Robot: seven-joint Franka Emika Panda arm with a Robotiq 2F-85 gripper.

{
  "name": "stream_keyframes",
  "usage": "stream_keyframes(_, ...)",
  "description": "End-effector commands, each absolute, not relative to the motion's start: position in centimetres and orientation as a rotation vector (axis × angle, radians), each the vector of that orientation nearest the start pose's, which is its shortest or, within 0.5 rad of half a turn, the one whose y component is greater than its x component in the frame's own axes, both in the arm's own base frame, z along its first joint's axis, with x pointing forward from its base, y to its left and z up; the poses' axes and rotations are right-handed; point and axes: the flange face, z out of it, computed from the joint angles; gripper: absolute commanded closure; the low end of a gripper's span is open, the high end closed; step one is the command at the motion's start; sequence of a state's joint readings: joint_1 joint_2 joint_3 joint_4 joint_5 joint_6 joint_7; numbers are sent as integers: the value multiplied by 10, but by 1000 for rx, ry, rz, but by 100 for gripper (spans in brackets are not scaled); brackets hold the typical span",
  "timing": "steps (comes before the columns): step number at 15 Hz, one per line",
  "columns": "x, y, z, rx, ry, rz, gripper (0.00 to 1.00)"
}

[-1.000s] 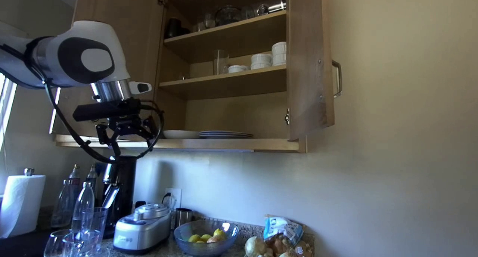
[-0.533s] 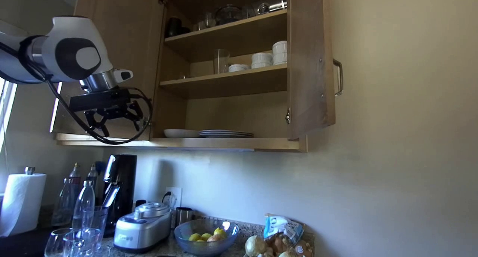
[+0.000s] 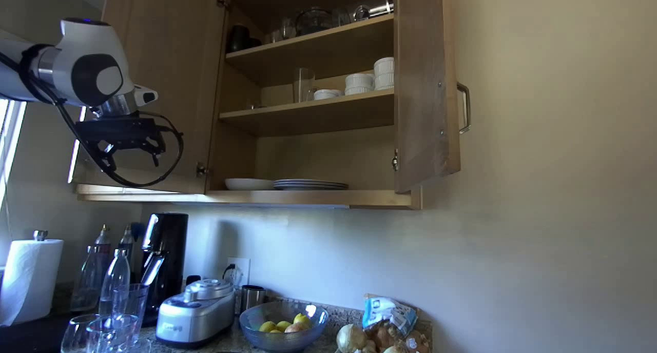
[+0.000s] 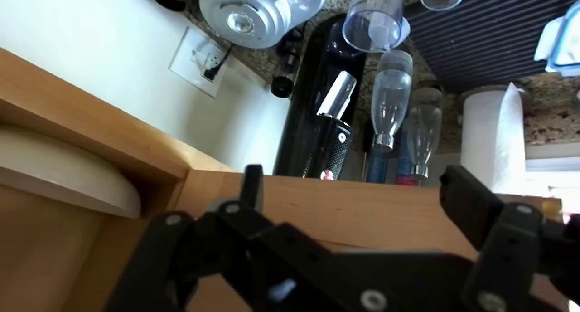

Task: Close the left and right cupboard doors

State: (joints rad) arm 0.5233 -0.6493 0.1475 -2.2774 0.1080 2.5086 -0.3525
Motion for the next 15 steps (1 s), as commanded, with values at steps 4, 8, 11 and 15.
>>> stream_keyframes(4,317,296,715,-2296,-1215,-1160,0)
stream_keyframes(8,314,317,710,-2290,-1240,-1054,0)
stream_keyframes(11,306,326,708,-2296,-1294,-985,0)
stream_keyframes(15,297,334,710,-2279,-1335,-911,0)
